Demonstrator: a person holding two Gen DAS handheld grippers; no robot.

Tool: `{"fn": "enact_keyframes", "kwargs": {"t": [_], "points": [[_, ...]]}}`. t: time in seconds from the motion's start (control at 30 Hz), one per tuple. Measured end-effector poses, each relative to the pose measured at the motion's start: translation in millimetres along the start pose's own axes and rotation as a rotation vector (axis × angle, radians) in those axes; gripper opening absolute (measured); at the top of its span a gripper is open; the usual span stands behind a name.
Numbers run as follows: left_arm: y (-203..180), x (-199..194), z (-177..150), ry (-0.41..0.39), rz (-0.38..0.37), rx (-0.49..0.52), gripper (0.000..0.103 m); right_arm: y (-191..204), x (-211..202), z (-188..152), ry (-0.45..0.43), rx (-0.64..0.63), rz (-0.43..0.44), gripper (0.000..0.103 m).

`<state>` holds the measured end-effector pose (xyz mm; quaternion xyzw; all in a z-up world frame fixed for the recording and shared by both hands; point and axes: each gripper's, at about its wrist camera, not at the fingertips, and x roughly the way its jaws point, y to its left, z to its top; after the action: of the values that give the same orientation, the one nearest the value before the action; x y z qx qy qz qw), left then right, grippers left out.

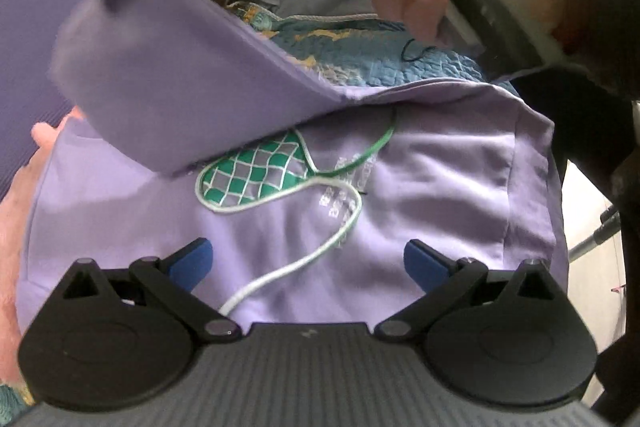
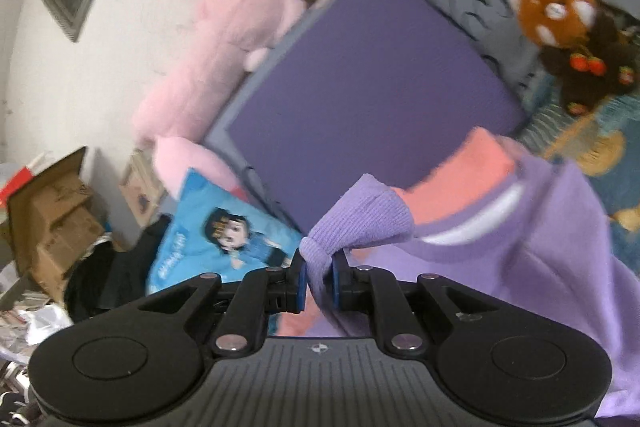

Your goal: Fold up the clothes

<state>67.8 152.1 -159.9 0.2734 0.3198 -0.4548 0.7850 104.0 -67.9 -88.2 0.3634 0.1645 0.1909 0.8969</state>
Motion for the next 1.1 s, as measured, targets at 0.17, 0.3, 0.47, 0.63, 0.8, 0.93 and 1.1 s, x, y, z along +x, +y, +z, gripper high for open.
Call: {"fn": "enact_keyframes", "kwargs": {"t": [0.17, 0.3, 0.47, 0.63, 0.8, 0.93, 1.1], "points": [[-7, -3, -3, 0.004, 0.008, -0.012, 0.103, 36, 34, -1, 0.057, -0.027, 0.058, 0.012], [-11, -14, -20, 0.034, 0.026, -0.038, 0.103, 31, 53, -20, 0.151, -0.024, 0.053, 0.012], [-7, -19, -34, 0.064, 0.045, -0.082, 0.103, 17, 72, -52, 0.292, -0.059, 0.023, 0.012], [9, -15, -37, 0.026, 0.073, -0.150, 0.103, 20, 75, -66, 0.320, -0.132, 0.025, 0.012], [45, -9, -35, -0.057, 0.075, -0.244, 0.103, 25, 55, -60, 0.259, -0.192, 0.081, 0.012], [63, 8, -32, -0.062, 0.107, -0.256, 0.103, 27, 49, -52, 0.262, -0.247, 0.081, 0.015], [77, 19, -37, -0.120, 0.152, -0.347, 0.103, 20, 53, -52, 0.386, -0.283, 0.084, 0.024]]}}
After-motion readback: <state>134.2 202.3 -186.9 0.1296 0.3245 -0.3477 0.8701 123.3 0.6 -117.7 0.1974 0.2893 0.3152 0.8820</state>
